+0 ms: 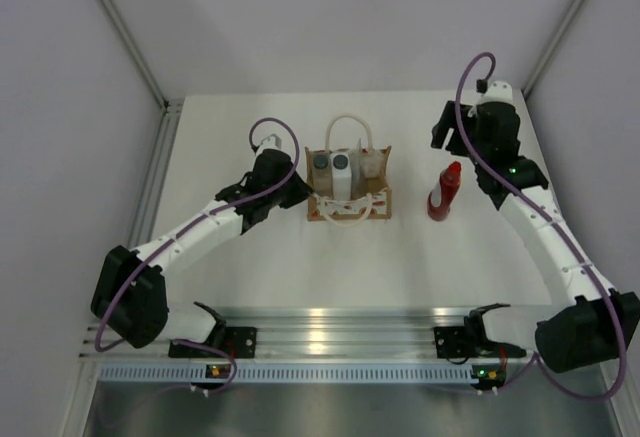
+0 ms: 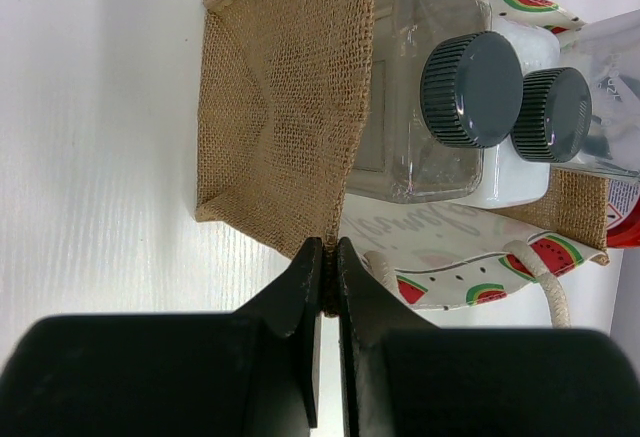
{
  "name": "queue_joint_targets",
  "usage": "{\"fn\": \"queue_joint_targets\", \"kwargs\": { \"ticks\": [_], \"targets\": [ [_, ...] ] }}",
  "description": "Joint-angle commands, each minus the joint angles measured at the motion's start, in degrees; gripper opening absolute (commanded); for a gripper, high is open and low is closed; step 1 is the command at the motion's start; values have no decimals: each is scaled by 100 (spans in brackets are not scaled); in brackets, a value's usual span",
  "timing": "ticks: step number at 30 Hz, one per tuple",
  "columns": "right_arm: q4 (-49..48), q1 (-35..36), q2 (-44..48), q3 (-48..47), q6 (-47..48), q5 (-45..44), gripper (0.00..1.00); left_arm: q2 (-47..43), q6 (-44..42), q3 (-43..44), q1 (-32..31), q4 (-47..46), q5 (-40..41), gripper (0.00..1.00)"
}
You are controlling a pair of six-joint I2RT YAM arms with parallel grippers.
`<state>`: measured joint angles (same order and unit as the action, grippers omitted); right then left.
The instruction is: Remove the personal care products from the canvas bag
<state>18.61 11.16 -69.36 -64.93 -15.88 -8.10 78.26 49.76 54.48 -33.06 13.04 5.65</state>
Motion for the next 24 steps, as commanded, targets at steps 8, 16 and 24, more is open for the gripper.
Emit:
{"fn": "queue_joint_targets", "kwargs": {
  "ticks": [8, 16, 24],
  "targets": [
    [960, 2056, -920, -1601, -617, -332, 61, -30, -36, 45, -16, -152, 33, 0],
    [1259, 2654, -2063, -2454, -794, -675, 55, -118, 17, -34, -16, -152, 165, 0],
    [1426, 2672, -2889, -2727, -750, -842, 50, -30, 8, 10, -25, -152, 85, 0]
  ]
}}
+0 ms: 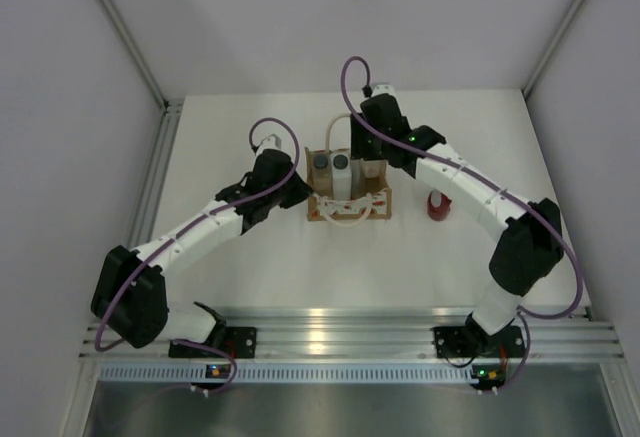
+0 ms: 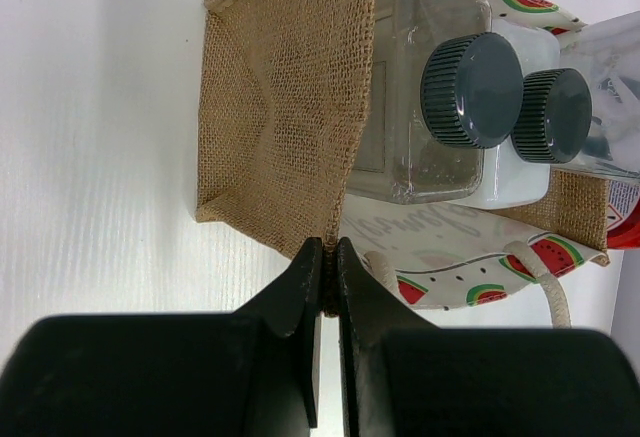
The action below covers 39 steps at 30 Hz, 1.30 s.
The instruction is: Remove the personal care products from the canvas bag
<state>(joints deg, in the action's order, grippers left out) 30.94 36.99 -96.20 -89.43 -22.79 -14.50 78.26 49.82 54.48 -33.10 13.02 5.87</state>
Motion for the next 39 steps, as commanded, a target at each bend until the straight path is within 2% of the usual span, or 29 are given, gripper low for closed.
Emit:
{"fn": "queue_joint_targets", "kwargs": {
  "ticks": [1, 13, 16, 19, 22, 23, 24, 32, 39],
  "targets": [
    [193, 98, -284, -277, -68, -220, 50, -30, -8, 10, -12, -150, 46, 0],
    [158, 80, -1207, -330, -112, -439, 42, -4, -16, -34, -12, -150, 55, 0],
    [27, 89, -1304, -233, -112, -422, 37, 23, -34, -43, -12, -150, 37, 0],
    [-324, 89, -1147, 39, -86, -448, 31, 40, -34, -51, -12, -141, 20, 0],
    [-440, 80, -1023, 136, -7, -510, 16, 49, -52, -51, -12, -141, 11, 0],
    [-440, 80, -962, 136, 2, -484, 5, 40, -43, -43, -21, -141, 11, 0],
    [-440, 80, -918, 162, 11, -501, 0, 40, -43, -34, -12, -150, 11, 0],
    [-448, 54, -145, 382, 204, -660, 0, -30, -52, -34, -12, -150, 28, 0],
    [-545, -307, -136, 575, 345, 184, 0, -65, -43, -34, -12, -150, 11, 0]
  ]
}}
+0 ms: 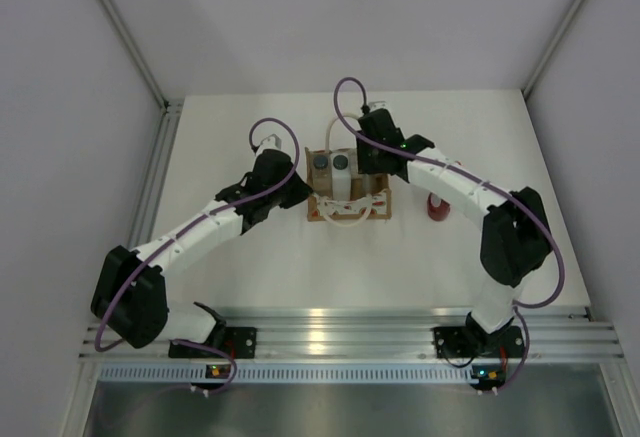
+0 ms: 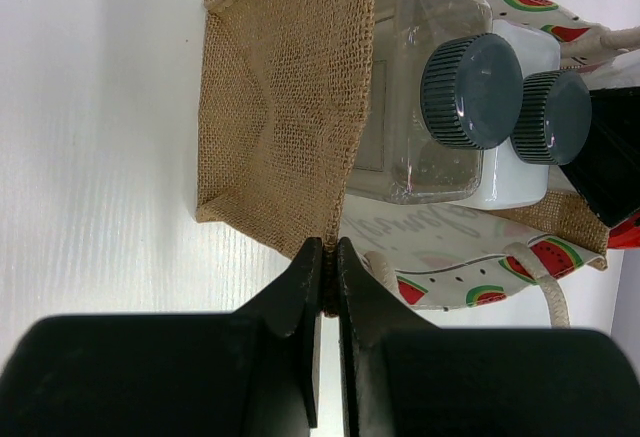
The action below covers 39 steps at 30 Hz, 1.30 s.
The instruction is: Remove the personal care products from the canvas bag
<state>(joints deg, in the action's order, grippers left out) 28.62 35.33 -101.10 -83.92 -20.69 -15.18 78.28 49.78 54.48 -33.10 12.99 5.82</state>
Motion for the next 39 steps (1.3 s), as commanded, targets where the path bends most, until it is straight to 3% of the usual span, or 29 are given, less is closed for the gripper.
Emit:
{"fn": "queue_joint_targets", "kwargs": {
  "ticks": [1, 8, 9, 10, 11, 13, 20, 39],
  "targets": [
    [-331, -141, 371, 42, 161, 270, 0, -76, -38, -34, -12, -148, 24, 0],
    [-384, -158, 310, 69, 258, 340, 0, -129, -47, -51, -12, -148, 33, 0],
    [-375, -158, 275, 77, 276, 340, 5, -120, -39, -51, -12, -139, 33, 0],
    [-357, -141, 231, 86, 267, 332, 25, -129, -38, -51, -12, -139, 24, 0],
    [-314, -149, 205, 78, 267, 331, 32, -120, -47, -51, -12, -148, 24, 0],
    [-234, -149, 178, 69, 241, 314, 41, -120, -56, -51, -12, -148, 24, 0],
    [-138, -149, 231, -98, 258, 331, 53, -94, -82, -25, -12, -139, 6, 0],
    [917, 132, -226, -1214, 162, -600, 51, -67, -153, -25, -12, -139, 6, 0]
  ]
}}
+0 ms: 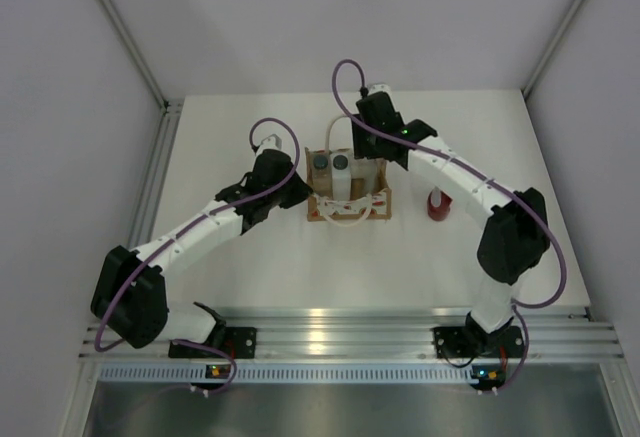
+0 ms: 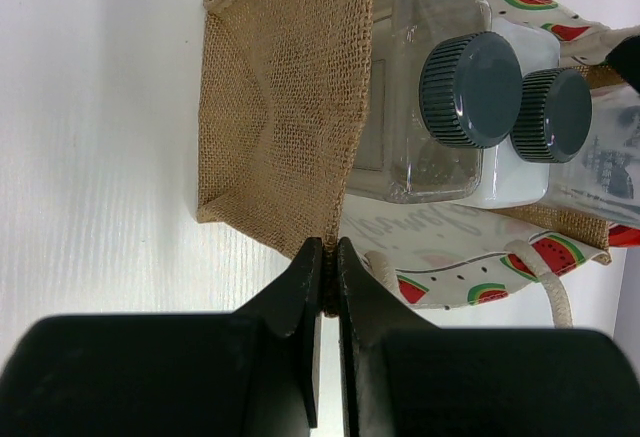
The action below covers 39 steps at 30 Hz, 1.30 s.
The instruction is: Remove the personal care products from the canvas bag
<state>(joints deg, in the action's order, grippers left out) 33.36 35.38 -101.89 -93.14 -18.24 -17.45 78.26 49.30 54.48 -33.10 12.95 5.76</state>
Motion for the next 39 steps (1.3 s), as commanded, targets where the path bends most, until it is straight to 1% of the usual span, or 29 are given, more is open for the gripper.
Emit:
{"fn": "queue_joint_targets", "kwargs": {
  "ticks": [1, 5, 10, 16, 22, 23, 24, 25, 27, 28, 31, 39],
  "targets": [
    [547, 154, -165, -301, -101, -434, 51, -74, -105, -34, -12, -144, 13, 0],
    [723, 303, -174, -222, -285, -575, 50, -56, -96, -34, -21, -144, -4, 0],
    [733, 391, -217, -81, -487, -610, 43, -47, -96, -51, -12, -144, -13, 0],
    [926, 365, -603, -300, -531, -619, 42, -65, -87, -60, -12, -144, -5, 0],
    [979, 347, -675, -99, -584, -689, 40, -65, -113, -78, -12, -135, 13, 0],
    [970, 347, -683, -64, -593, -689, 38, -56, -113, -78, -12, -135, 22, 0],
    [970, 347, -675, -46, -602, -698, 35, -48, -105, -78, -12, -144, 22, 0],
    [970, 347, -683, -20, -602, -707, 28, -30, -113, -69, -21, -135, 13, 0],
    [970, 347, -675, -28, -593, -698, 23, -4, -113, -51, -12, -144, -5, 0],
    [970, 347, -649, -20, -602, -689, 12, 14, -105, -43, -12, -144, -5, 0],
    [953, 347, -569, -55, -584, -698, 0, 23, -105, -43, -12, -144, -5, 0],
    [794, 347, -69, -186, -409, -707, 0, -12, -113, -51, -12, -144, 39, 0]
  ]
}}
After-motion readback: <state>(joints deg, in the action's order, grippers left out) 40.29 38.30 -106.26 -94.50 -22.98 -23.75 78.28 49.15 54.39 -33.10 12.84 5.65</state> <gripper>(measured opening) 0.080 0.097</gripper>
